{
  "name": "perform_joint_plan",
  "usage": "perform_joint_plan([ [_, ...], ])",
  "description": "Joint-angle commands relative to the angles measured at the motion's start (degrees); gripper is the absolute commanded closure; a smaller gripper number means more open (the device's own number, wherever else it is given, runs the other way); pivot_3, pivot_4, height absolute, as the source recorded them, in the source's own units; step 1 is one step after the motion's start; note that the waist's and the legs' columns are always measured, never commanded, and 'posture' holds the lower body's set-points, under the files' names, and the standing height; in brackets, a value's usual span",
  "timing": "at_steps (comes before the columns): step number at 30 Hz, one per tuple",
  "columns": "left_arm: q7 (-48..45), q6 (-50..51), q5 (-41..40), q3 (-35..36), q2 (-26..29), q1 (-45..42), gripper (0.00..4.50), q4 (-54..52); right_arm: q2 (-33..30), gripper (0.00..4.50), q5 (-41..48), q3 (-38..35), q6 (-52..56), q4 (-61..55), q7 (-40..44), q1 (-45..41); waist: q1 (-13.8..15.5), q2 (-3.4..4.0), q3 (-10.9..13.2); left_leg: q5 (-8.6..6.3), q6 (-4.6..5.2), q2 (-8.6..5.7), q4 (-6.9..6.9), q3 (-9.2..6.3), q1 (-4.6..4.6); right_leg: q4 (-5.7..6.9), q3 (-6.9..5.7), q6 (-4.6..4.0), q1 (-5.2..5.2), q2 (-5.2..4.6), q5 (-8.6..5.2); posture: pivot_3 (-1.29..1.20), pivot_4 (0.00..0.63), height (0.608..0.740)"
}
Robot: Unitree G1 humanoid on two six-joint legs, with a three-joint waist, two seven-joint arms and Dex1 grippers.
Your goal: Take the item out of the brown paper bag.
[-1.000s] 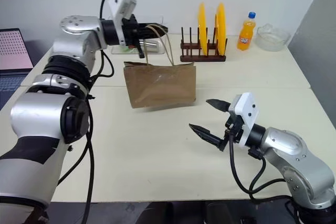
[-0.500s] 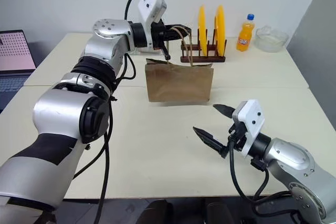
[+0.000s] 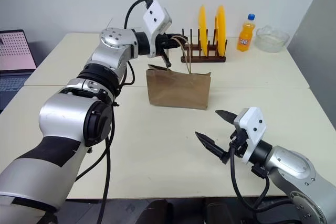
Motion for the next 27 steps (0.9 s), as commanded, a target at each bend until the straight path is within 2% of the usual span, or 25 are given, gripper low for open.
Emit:
perform_joint_plan([
  [1,1.27,-2.47,1.47,-0.67,0.26,-0.36,4.48,-0.97,0.14,0.00,0.61,0.32,-1.08,-2.26,-0.62,-1.09,0.00,0.00,0.00,0.00,0.00,0.00,0.00,0.00,0.00,0.00,-0.01,0.00,0.00,0.00,0.00,0.00,0.150,0.740],
  [5,1.70,-2.67,2.65,-0.95,0.42,0.04,4.48,-0.86,0.06,0.00,0.81,0.49,-0.78,-2.06,-1.05,-1.77,0.01,0.00,0.00,0.00,0.00,0.00,0.00,-0.01,0.01,0.01,-0.01,0.00,0.00,0.00,0.00,0.00,0.150,0.740],
  [8,1.28,-1.88,3.03,-1.02,0.59,0.22,3.94,-0.75,0.01,0.00,0.92,0.68,-0.59,-1.86,-1.30,-2.34,0.00,0.00,0.00,0.00,0.00,0.00,0.00,0.00,0.01,0.01,-0.01,-0.01,0.00,0.00,0.00,0.00,0.150,0.740],
  [14,-1.40,-1.46,4.06,-1.74,2.17,0.70,2.08,-0.96,-0.22,0.00,1.12,0.86,-0.39,-1.75,-1.45,-2.91,-0.04,0.00,0.00,0.00,0.00,0.00,0.00,0.00,0.02,0.01,-0.01,-0.02,0.01,0.00,0.01,0.00,0.150,0.740],
  [18,-5.18,-1.94,4.35,-2.38,5.45,1.67,0.84,-1.48,-0.75,0.00,0.73,1.05,-0.38,-1.35,-0.91,-3.33,-0.14,0.00,0.00,0.00,0.00,0.01,0.00,0.01,0.06,0.03,0.01,-0.02,0.01,0.01,0.01,0.00,0.150,0.740],
  [27,-11.76,-0.09,0.69,-0.27,10.77,5.24,0.84,-3.90,-2.07,0.00,-2.39,4.21,-0.69,2.47,0.87,-6.43,-0.15,0.00,0.00,0.00,0.00,0.00,0.03,0.01,0.09,0.03,0.00,-0.06,0.07,0.01,0.04,0.00,0.150,0.740],
])
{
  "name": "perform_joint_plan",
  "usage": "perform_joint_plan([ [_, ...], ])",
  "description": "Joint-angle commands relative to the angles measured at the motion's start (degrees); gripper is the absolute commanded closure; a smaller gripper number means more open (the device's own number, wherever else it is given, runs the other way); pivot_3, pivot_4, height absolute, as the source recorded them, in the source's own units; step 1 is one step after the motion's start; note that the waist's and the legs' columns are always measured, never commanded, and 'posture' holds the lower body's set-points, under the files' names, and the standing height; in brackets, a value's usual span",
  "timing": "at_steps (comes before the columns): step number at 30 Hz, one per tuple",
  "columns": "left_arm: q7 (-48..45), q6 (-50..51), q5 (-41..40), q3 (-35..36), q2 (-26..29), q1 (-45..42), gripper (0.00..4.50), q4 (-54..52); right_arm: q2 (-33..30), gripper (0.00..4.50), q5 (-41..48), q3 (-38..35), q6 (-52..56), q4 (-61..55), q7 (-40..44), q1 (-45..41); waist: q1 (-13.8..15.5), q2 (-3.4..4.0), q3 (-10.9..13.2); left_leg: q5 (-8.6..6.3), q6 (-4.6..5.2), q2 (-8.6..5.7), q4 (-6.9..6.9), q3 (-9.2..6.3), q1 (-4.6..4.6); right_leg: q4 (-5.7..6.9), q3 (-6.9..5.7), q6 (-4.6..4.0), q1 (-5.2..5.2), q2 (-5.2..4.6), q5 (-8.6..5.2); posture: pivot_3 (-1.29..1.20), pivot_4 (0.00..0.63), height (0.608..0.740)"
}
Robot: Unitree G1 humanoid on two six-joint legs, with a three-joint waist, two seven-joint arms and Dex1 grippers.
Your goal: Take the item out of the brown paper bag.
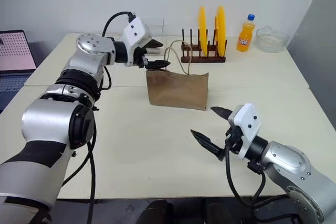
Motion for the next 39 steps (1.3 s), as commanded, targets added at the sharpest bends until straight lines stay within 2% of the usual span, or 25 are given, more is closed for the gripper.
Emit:
perform_joint_plan([
  [1,-2.73,0.15,-2.70,1.91,2.07,0.61,0.84,-3.49,-0.87,0.00,-1.39,0.61,-0.92,1.01,1.06,-1.67,0.02,0.00,0.00,0.00,0.00,0.00,0.00,-0.01,0.00,0.00,-0.01,-0.01,0.00,0.00,0.00,0.00,0.150,0.740],
  [5,-7.04,1.56,-6.32,3.98,5.55,4.37,0.84,-8.38,-1.20,0.00,-3.10,1.89,-1.45,3.58,2.01,-4.18,-0.29,0.00,0.00,0.00,0.00,0.02,0.00,0.00,0.01,0.02,0.00,-0.13,-0.01,0.00,0.07,0.00,0.150,0.740],
  [8,-9.25,6.75,-10.73,6.11,7.83,10.61,0.84,-18.91,-1.12,0.00,-4.65,1.49,-2.55,5.58,2.44,-6.13,-0.80,0.01,0.00,0.00,0.00,0.04,-0.01,-0.01,0.05,0.05,0.01,-0.13,-0.01,0.01,0.08,0.00,0.150,0.740],
  [10,-9.02,14.92,-15.50,8.37,9.70,21.68,0.84,-37.99,-1.26,0.00,-6.54,1.18,-3.90,8.35,2.77,-8.60,-1.18,0.07,-0.04,0.00,-0.01,0.05,-0.02,-0.03,0.07,0.04,0.02,-0.20,0.01,0.00,0.11,0.00,0.150,0.740],
  [12,-3.42,30.48,-22.61,13.99,10.31,37.26,0.84,-63.91,-1.17,0.00,-8.32,1.15,-5.29,11.94,3.25,-12.35,-1.63,0.11,-0.06,0.01,-0.02,0.04,-0.08,0.05,0.25,0.06,0.27,-0.23,0.04,0.00,0.13,0.00,0.150,0.740],
  [14,2.43,42.25,-27.90,18.03,9.89,48.57,0.84,-82.38,-1.12,0.00,-9.24,0.98,-6.21,14.89,4.05,-14.96,-2.17,0.11,-0.06,0.01,-0.04,0.04,-0.08,0.04,0.32,0.03,0.40,-0.23,0.03,0.00,0.14,0.00,0.150,0.740],
  [17,13.96,55.30,-35.16,24.17,4.16,67.03,0.84,-107.07,-1.57,0.00,-15.25,3.56,-10.49,25.77,5.88,-22.90,-1.48,0.09,-0.07,0.01,-0.05,0.06,-0.07,-0.02,0.27,0.01,0.31,-0.24,0.04,0.00,0.14,0.00,0.150,0.740],
  [18,16.50,57.64,-36.74,25.00,2.76,71.28,0.82,-112.33,-1.54,0.41,-17.09,4.38,-12.00,29.40,6.58,-25.43,-1.20,0.08,-0.07,0.00,-0.05,0.04,-0.05,0.03,0.33,0.03,0.35,-0.24,0.10,-0.04,0.14,0.00,0.150,0.740],
  [19,18.58,58.80,-37.56,25.28,1.85,73.90,0.82,-115.87,-1.47,0.62,-18.37,4.99,-13.35,32.45,7.50,-27.45,-0.96,0.08,-0.07,0.00,-0.04,0.03,-0.03,0.05,0.36,0.00,0.35,-0.24,0.14,-0.03,0.14,0.00,0.150,0.740],
  [24,25.72,62.58,-42.43,26.81,0.39,81.60,0.82,-126.26,0.38,2.38,-25.78,9.60,-20.58,50.90,12.28,-40.20,0.40,0.07,-0.10,0.01,-0.03,0.02,-0.04,-0.07,0.77,-0.01,0.22,-0.22,0.55,0.03,0.13,0.00,0.150,0.740],
  [28,29.50,64.07,-46.42,29.87,1.22,83.54,0.82,-128.79,2.79,3.88,-30.47,12.17,-26.79,66.31,16.23,-50.13,0.25,0.07,-0.10,0.00,-0.02,0.03,-0.16,0.02,1.16,-0.08,0.30,-0.21,0.88,0.04,0.06,0.00,0.150,0.740],
  [29,30.42,64.11,-47.37,30.42,1.29,83.81,0.82,-129.10,3.54,4.24,-31.71,12.66,-28.62,70.61,16.83,-52.55,0.21,0.07,-0.10,0.00,-0.02,0.03,-0.18,0.04,1.17,-0.07,0.32,-0.43,0.88,0.05,0.18,0.00,0.150,0.740],
  [30,31.22,64.11,-48.26,30.66,1.49,83.95,0.82,-129.39,4.25,4.48,-33.41,13.59,-30.73,75.54,17.62,-55.15,0.13,0.07,-0.10,0.00,-0.02,0.03,-0.21,0.05,1.18,-0.07,0.32,-0.43,0.88,0.05,0.18,0.00,0.150,0.740],
  [34,34.18,63.68,-50.91,30.63,2.51,83.31,0.82,-128.97,7.26,4.48,-40.48,17.56,-40.01,94.56,19.90,-64.08,-0.09,0.07,-0.09,0.00,-0.02,0.04,-0.25,0.09,1.22,-0.07,0.34,-0.48,0.88,0.05,0.16,0.00,0.150,0.740],
  [39,36.90,63.96,-54.97,29.87,4.80,80.89,0.82,-128.75,12.67,4.48,-49.21,22.02,-48.87,113.84,18.02,-72.97,-0.54,0.09,-0.08,0.01,-0.04,0.04,-0.27,0.09,1.22,-0.07,0.36,-0.50,0.88,0.05,0.15,0.00,0.150,0.740],
])
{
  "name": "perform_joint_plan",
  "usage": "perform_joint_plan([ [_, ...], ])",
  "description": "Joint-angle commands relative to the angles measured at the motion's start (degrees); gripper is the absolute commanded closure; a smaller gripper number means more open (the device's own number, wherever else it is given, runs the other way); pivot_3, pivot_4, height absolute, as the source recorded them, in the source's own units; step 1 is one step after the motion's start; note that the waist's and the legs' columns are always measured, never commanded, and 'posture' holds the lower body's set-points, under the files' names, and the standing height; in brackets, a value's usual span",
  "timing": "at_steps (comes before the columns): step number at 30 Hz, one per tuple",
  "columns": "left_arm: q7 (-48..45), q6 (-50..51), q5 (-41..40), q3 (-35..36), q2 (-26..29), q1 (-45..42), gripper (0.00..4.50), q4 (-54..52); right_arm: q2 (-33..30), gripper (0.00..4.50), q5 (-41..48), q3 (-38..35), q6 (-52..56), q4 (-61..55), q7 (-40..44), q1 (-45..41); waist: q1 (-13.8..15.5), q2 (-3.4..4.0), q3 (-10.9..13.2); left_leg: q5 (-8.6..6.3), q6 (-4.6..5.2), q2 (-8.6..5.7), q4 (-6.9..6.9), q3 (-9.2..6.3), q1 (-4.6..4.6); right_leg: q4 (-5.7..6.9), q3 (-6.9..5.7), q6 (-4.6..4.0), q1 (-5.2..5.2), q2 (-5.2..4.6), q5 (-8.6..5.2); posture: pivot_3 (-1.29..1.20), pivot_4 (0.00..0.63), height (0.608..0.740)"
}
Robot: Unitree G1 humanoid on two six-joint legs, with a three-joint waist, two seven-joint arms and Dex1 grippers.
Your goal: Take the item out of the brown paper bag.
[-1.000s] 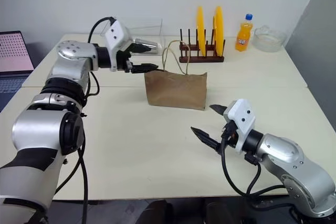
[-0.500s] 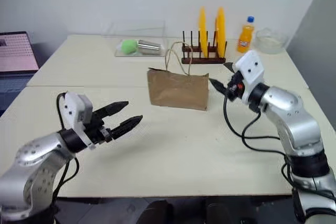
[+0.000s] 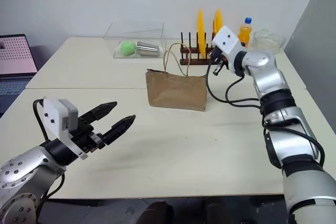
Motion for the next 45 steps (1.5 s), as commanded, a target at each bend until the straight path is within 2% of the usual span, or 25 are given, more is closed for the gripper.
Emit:
perform_joint_plan([
  [1,2.02,-0.05,-3.72,0.30,1.81,-1.56,0.82,-1.50,2.49,4.48,-5.99,2.39,-6.14,9.08,-1.56,-5.52,-0.20,0.00,0.00,0.00,-0.01,0.00,0.00,0.00,0.00,0.00,0.00,0.00,0.00,0.00,0.00,0.00,0.150,0.740],
  [4,2.84,-0.53,-5.29,0.14,3.33,-1.28,0.82,-1.21,4.80,4.48,-8.78,3.32,-8.64,13.61,-1.26,-7.29,-0.34,0.02,0.01,0.00,-0.02,0.00,-0.02,-0.02,0.00,-0.01,0.00,-0.01,0.00,0.00,0.00,0.00,0.150,0.740],
  [9,4.29,-1.24,-7.63,0.38,5.10,-0.64,0.82,-1.13,6.22,4.48,-10.43,3.21,-11.06,15.23,6.19,-7.85,-0.39,0.07,0.04,-0.01,-0.03,0.00,-0.06,-0.03,0.00,-0.03,-0.01,-0.01,-0.01,-0.01,0.00,0.00,0.150,0.740],
  [19,9.35,-0.47,-14.95,-0.55,9.55,-1.57,0.82,-2.94,4.35,4.48,-9.85,2.25,-15.49,12.00,20.40,-6.17,-0.46,0.09,0.06,0.00,-0.05,0.00,-0.42,-0.04,0.12,-0.10,-0.01,-0.10,-0.03,-0.01,-0.06,0.00,0.150,0.740],
  [27,7.86,-1.32,-20.15,0.90,14.98,2.22,0.82,-2.89,2.51,4.48,-7.70,1.07,-15.39,5.02,29.93,-2.43,-0.48,0.13,0.08,0.02,-0.08,0.00,-0.63,-0.06,0.17,-0.13,-0.04,-0.19,-0.06,-0.01,-0.12,0.00,0.150,0.740],
  [33,3.47,-3.86,-18.96,1.59,16.94,9.11,0.82,-3.54,1.64,4.48,-6.83,1.54,-13.91,-1.80,32.46,1.99,-0.48,0.16,0.10,0.02,-0.08,0.01,-0.64,-0.07,0.17,-0.16,-0.05,-0.22,-0.06,-0.01,-0.14,0.00,0.150,0.740],
  [38,-2.30,-7.49,-14.57,1.89,18.40,14.65,0.82,-3.49,0.45,4.48,-5.96,2.15,-11.44,-10.02,35.77,6.96,-0.47,0.18,0.11,0.02,-0.09,0.01,-0.65,-0.06,0.17,-0.19,-0.05,-0.28,-0.06,-0.01,-0.18,0.00,0.150,0.740],
  [45,-7.10,-11.18,-10.66,1.56,18.46,17.55,0.82,-1.71,-1.04,4.48,-3.58,1.42,-6.58,-21.39,37.30,11.44,-0.45,0.22,0.13,0.02,-0.08,0.02,-0.67,-0.06,0.17,-0.23,-0.06,-0.28,-0.06,-0.01,-0.21,0.00,0.150,0.740],
])
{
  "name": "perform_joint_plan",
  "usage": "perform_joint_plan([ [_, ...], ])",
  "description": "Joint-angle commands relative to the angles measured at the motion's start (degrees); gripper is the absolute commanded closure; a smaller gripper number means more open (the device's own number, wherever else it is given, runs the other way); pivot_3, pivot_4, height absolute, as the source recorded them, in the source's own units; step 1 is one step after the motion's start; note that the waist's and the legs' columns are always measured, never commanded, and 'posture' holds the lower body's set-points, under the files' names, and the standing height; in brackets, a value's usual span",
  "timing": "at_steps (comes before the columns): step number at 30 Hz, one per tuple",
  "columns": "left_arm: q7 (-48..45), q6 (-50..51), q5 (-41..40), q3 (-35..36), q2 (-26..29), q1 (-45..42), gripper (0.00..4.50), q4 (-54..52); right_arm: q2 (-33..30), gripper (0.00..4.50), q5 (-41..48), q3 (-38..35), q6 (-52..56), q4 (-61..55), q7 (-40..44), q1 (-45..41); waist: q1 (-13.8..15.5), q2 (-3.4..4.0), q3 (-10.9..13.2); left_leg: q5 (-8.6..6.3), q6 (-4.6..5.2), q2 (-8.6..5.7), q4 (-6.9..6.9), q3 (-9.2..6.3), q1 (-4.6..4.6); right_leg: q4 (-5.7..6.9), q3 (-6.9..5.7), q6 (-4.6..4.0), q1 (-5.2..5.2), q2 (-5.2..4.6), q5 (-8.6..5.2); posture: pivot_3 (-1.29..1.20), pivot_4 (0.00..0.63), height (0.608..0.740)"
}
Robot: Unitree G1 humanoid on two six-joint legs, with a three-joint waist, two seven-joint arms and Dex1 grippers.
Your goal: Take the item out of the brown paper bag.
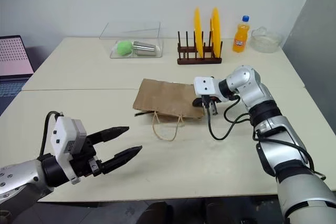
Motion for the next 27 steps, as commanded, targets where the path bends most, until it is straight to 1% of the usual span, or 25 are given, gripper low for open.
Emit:
perform_joint_plan([
  [1,-2.67,-2.78,2.60,1.02,0.69,1.03,0.82,0.03,-1.07,4.48,2.04,-1.22,2.31,-6.40,0.36,0.77,-0.01,0.01,0.00,0.00,0.00,0.00,0.00,0.00,0.00,0.00,-0.01,0.00,0.00,0.00,0.00,0.00,0.150,0.740],
  [6,-6.26,-4.97,5.81,-0.22,0.55,2.97,0.82,0.67,-3.24,4.48,5.53,-2.08,7.76,-17.40,1.50,4.45,0.03,0.03,0.02,0.00,0.00,0.01,-0.04,-0.03,-0.02,-0.07,-0.03,0.01,0.00,0.00,-0.01,0.00,0.150,0.740],
  [11,-9.57,-6.95,8.86,-1.15,1.00,3.60,0.82,1.45,-5.09,4.48,7.21,-2.00,10.78,-23.89,0.71,7.88,0.06,0.05,0.03,-0.01,0.01,0.01,-0.04,-0.02,-0.04,-0.13,-0.03,0.25,0.00,-0.01,-0.15,0.00,0.150,0.740],
  [14,-12.41,-9.17,12.22,-2.42,1.99,3.52,0.82,2.87,-6.67,4.48,11.62,-4.16,15.23,-31.03,0.94,11.24,0.10,0.08,0.05,-0.01,0.01,0.01,-0.06,-0.04,-0.04,-0.12,-0.05,0.26,0.00,-0.01,-0.16,0.00,0.150,0.740],
  [16,-14.43,-11.65,15.22,-4.34,2.88,2.22,0.82,4.85,-8.30,4.48,16.94,-6.60,20.18,-38.94,1.52,16.05,0.43,0.10,0.06,-0.01,0.02,0.02,-0.08,-0.05,-0.05,-0.16,-0.06,0.27,-0.01,-0.01,-0.17,0.00,0.150,0.740],
  [19,-17.10,-15.65,19.72,-6.75,3.99,0.04,0.82,8.24,-10.07,4.48,22.56,-9.77,28.90,-49.77,-1.44,23.43,0.97,0.10,0.06,-0.02,0.02,0.02,-0.12,-0.08,-0.08,-0.22,-0.08,0.30,0.00,-0.01,-0.18,0.00,0.150,0.740],
  [21,-19.64,-20.16,24.17,-8.82,5.20,-1.44,0.47,11.05,-10.72,4.50,25.58,-11.91,34.40,-56.60,-4.99,28.76,1.38,0.11,0.07,-0.02,0.02,0.03,-0.13,-0.08,-0.09,-0.27,-0.09,0.31,0.00,-0.01,-0.19,0.00,0.150,0.740],
  [23,-22.38,-25.07,28.08,-11.06,6.34,-3.40,0.01,14.58,-11.33,4.12,27.46,-13.37,37.86,-61.63,-7.97,33.16,1.41,0.14,0.08,-0.02,0.02,0.04,-0.15,-0.08,-0.11,-0.33,-0.10,0.31,0.00,-0.01,-0.19,0.00,0.150,0.740],
  [25,-24.72,-31.94,32.99,-14.15,7.07,-6.63,0.00,19.34,-11.93,3.61,28.98,-14.66,40.76,-65.90,-10.82,37.43,1.49,0.18,0.10,-0.02,0.02,0.04,-0.15,-0.05,-0.12,-0.37,-0.09,0.33,0.00,-0.02,-0.17,0.00,0.150,0.740],
  [27,-26.78,-38.64,37.59,-17.96,7.25,-10.88,0.00,24.39,-12.40,2.96,30.60,-15.63,43.69,-70.04,-13.61,41.40,1.57,0.19,0.11,-0.02,0.02,0.05,-0.15,-0.08,-0.12,-0.46,-0.13,0.35,0.02,-0.02,-0.16,0.00,0.150,0.740],
])
